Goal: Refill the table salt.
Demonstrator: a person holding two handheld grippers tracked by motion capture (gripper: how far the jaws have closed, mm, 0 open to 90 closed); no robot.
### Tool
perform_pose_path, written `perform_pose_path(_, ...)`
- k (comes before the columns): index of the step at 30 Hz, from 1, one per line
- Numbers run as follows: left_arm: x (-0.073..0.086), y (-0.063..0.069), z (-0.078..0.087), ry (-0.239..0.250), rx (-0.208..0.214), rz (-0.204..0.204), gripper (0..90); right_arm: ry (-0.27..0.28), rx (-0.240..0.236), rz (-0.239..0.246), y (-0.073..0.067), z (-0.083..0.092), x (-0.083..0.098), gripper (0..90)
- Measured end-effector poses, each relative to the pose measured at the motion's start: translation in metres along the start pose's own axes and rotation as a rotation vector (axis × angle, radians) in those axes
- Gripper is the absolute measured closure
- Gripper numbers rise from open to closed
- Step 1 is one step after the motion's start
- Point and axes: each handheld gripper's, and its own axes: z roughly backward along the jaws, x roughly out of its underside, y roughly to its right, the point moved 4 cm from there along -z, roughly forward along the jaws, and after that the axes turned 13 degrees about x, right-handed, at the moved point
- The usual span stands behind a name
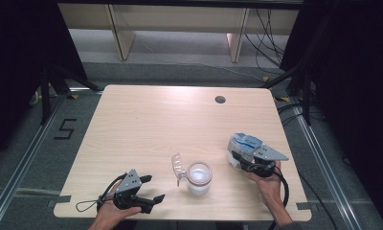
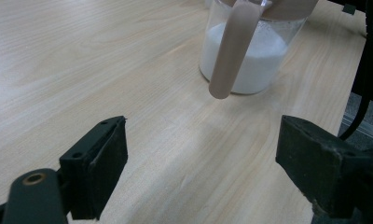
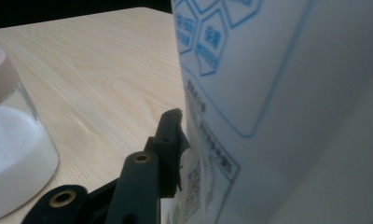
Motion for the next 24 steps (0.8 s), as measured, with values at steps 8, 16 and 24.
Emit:
perform_pose_path(8,0.0,0.0,0.0,0.003,0.004,0.0,16.1,-0.028,0.002,-0.029,-0.002,0.004,0.0,56.1)
perform_pose_path(16,0.0,-0.001,0.001,0.0,0.002,-0.002,16.1,-0.032,-0.012,-0.045,-0.007,0.005,-0.002,38.1)
perform_pose_path(24,0.0,-0.001,0.001,0.005,0.008,-0.007,16.1,-0.031,0.031,-0.096,-0.004,0.014,-0.002,32.1)
